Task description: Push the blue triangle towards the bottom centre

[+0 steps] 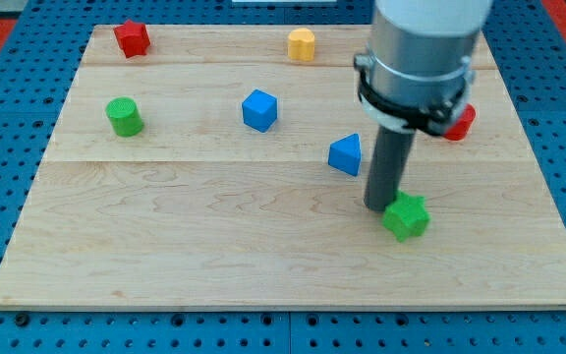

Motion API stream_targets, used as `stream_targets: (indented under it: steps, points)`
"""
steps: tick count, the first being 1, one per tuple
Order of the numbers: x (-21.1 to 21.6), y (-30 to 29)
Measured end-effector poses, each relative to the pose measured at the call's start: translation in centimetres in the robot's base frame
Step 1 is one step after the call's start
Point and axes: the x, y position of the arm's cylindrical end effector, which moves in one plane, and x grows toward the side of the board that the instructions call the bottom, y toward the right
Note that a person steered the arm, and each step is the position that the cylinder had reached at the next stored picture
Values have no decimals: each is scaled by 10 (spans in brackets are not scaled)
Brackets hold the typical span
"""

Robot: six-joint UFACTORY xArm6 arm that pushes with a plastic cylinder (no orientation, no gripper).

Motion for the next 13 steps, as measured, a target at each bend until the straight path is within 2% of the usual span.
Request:
stream_targets:
  steps: [1,2,3,4,5,7,9,10,12,13]
  points:
    - [26,26]
    - [18,-6]
    - [1,17]
    - [-56,10]
    - [-86,-52]
    - [-136,-61]
    - [-142,-126]
    - [-119,-177]
    - [-65,-190]
    - [-41,-173]
